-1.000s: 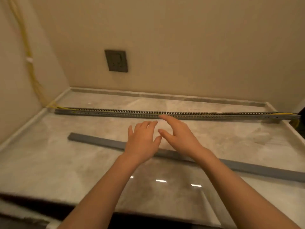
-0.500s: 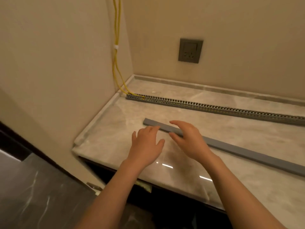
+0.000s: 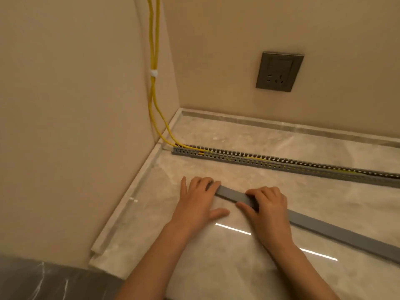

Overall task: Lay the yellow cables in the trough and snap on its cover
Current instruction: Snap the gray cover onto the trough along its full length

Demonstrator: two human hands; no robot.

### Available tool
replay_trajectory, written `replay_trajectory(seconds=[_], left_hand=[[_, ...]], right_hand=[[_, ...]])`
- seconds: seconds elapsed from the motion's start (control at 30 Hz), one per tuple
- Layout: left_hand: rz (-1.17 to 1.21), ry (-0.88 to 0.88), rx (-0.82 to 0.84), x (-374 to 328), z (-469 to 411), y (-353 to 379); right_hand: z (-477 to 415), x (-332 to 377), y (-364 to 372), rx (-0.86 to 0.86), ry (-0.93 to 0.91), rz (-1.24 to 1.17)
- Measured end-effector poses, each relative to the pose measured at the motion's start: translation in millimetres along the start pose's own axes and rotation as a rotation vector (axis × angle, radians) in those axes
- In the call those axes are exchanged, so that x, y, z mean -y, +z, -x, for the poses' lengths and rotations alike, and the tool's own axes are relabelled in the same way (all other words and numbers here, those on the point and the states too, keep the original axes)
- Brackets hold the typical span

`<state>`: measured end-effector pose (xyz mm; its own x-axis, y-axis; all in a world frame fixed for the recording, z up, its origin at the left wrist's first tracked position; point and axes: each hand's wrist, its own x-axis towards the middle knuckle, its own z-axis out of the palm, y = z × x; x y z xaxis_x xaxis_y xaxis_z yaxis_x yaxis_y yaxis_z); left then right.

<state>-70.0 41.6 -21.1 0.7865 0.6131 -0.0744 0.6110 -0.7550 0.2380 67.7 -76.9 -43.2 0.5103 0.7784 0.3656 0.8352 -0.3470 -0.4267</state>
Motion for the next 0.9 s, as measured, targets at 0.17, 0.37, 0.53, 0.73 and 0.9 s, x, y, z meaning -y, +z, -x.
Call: replay_trajectory(seconds=[0.17, 0.37, 0.53, 0.73, 0.9], left_hand=[[-0.224, 0.200, -0.009, 3, -32, -18], [-0.254, 0.408, 0.085, -6, -51, -25], [-0.206, 0.497, 0.124, 11, -53, -31], [-0.180, 0.514, 0.181, 17, -56, -34], [-0.138, 0.510, 0.167, 17, -54, -31]], right_hand=[[-20, 5, 2, 0.066, -0.064, 0.050], [-29, 29, 10, 0.110, -0.055, -0.008], [-32, 43, 7, 0.164, -0.032, -0.012], [-43, 45, 2, 0.276, 0.032, -0.020], [-46, 36, -13, 0.374, 0.056, -0.110]])
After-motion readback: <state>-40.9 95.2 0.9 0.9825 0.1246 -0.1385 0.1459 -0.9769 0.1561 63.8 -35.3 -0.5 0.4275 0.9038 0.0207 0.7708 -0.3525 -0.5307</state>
